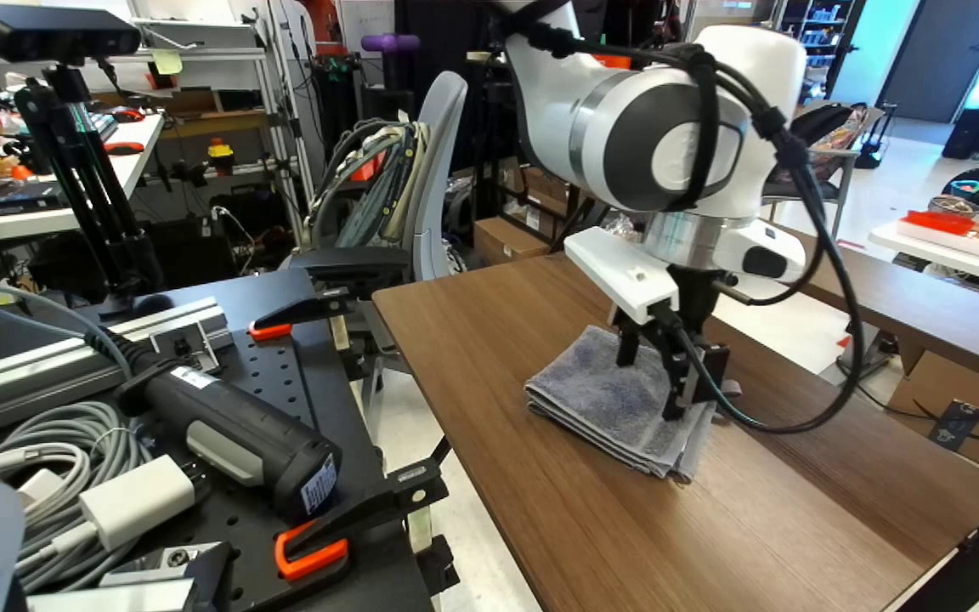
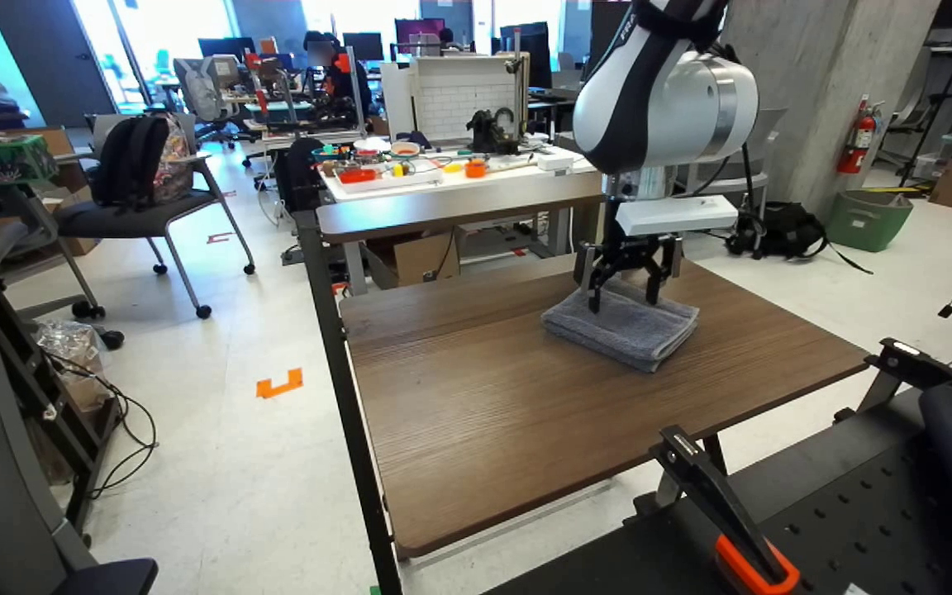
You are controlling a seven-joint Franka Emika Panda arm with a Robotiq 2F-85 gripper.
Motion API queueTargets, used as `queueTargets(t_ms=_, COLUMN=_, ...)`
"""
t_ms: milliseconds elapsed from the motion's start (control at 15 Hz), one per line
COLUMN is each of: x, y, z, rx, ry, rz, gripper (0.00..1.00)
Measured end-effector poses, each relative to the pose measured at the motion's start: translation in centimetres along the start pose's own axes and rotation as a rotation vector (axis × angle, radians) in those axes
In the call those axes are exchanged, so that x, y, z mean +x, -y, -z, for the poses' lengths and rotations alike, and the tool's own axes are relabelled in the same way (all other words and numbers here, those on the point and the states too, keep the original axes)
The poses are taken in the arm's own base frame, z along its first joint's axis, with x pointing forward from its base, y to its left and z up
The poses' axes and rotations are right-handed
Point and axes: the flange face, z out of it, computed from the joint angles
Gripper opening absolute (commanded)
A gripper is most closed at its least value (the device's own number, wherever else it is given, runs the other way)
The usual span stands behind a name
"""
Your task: Use the towel to wipe on the table
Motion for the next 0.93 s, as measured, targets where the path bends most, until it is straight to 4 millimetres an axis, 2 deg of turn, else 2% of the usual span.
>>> queueTargets(t_ms=267, x=2.3, y=-4.9, z=0.4, rx=0.014, ry=0.045, rz=-0.092, gripper=1.00)
queueTargets(t_ms=467, x=3.6, y=-7.7, z=0.2, rx=0.034, ry=0.079, rz=-0.151, gripper=1.00)
queueTargets(t_ms=733, x=4.3, y=-9.0, z=1.5, rx=0.059, ry=0.062, rz=-0.184, gripper=1.00)
queueTargets(t_ms=933, x=3.7, y=-9.1, z=3.2, rx=0.066, ry=0.058, rz=-0.166, gripper=1.00)
